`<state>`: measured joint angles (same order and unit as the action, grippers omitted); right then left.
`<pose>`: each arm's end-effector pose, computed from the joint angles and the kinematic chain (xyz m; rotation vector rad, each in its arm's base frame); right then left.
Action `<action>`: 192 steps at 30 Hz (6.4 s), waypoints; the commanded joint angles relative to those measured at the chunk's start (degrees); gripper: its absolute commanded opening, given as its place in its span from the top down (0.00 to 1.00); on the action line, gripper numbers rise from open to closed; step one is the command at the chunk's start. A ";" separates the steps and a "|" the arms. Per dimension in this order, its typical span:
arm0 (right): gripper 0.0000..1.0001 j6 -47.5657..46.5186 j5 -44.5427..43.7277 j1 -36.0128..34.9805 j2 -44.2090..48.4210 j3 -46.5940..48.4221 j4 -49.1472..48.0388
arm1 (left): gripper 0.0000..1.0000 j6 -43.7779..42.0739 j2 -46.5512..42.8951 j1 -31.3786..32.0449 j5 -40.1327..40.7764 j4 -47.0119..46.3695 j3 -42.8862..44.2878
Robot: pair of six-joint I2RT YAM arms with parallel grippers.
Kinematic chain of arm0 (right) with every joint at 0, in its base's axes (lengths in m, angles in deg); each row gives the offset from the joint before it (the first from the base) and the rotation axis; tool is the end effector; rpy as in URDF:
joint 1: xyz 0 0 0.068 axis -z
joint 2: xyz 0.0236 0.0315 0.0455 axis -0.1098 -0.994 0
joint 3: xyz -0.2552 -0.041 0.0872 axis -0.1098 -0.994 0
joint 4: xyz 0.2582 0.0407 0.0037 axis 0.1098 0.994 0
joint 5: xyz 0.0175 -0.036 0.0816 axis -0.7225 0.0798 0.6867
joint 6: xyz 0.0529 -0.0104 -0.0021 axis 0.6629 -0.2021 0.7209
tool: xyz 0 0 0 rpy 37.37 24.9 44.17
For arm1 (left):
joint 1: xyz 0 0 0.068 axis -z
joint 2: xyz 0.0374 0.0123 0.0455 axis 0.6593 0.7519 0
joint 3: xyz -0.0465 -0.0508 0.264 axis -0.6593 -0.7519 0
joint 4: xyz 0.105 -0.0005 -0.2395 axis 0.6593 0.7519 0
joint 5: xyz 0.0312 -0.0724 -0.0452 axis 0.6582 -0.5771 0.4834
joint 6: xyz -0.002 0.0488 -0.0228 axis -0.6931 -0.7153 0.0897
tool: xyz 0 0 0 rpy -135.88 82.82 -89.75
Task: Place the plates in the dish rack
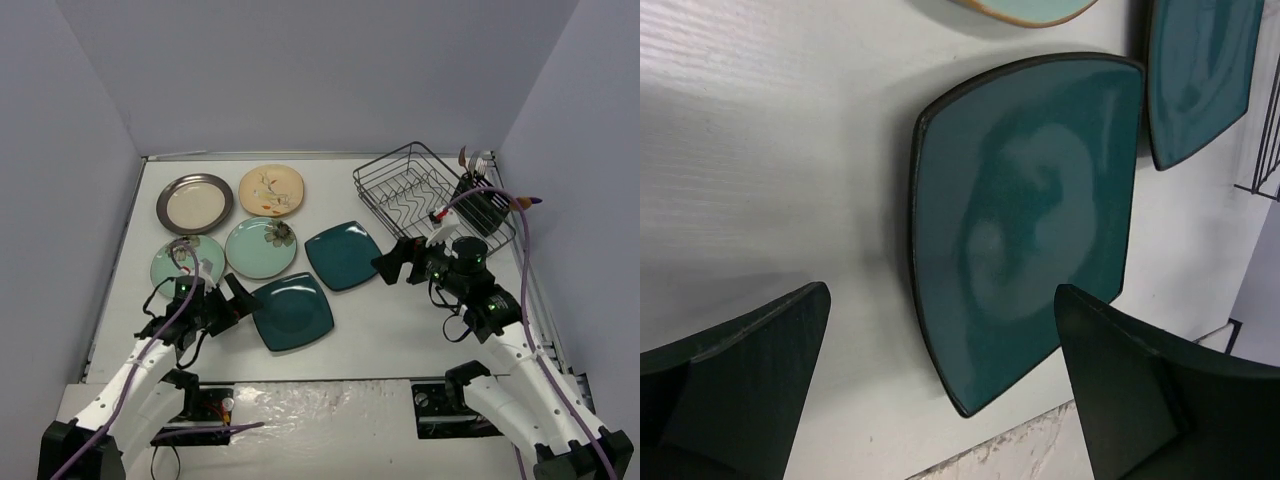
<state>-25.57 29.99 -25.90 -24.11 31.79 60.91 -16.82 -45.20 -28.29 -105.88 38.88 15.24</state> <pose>0.1685 0.0747 0.3200 -0.3113 1.7204 0.8351 0.1545 -0.0491 0.1812 -0.5375 2.3421 -0.9760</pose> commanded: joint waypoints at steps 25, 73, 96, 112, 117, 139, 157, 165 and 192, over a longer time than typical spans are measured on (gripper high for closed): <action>0.00 1.88 9.51 -0.44 -1.89 -9.31 -18.99 | 0.79 1.21 30.08 3.55 -3.66 -46.89 -12.10; 0.00 8.83 25.54 -5.16 -27.57 -11.40 -43.88 | 1.00 18.56 -11.84 4.45 -15.29 -38.55 -0.55; 0.29 13.07 34.07 -10.82 -32.34 -6.08 -49.72 | 1.00 18.33 -12.39 4.45 -16.10 -40.19 2.04; 0.98 14.39 33.60 -10.22 -26.68 -4.87 -47.26 | 1.00 15.84 -11.54 4.36 -14.65 -39.94 -0.48; 1.00 10.20 30.59 -9.98 -23.47 -1.86 -39.96 | 1.00 13.42 -10.78 4.41 -13.93 -37.86 -0.90; 1.00 -10.65 9.84 -9.84 -18.40 17.27 -7.85 | 0.32 -5.50 -8.60 4.36 -1.84 -5.03 14.31; 1.00 -42.17 -16.09 7.09 -38.79 61.56 14.16 | 0.03 -32.12 0.31 4.27 34.82 21.73 39.74; 1.00 -52.12 -18.40 14.15 -51.93 71.34 15.61 | 0.03 -34.89 1.02 3.77 36.60 20.40 36.26; 1.00 -61.82 -17.67 19.25 -71.01 81.77 18.89 | 0.03 -34.39 3.56 0.62 32.56 18.96 34.00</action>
<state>-85.87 10.80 -7.39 -96.64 109.63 86.84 -50.38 -42.37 -27.13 -72.78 60.50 47.58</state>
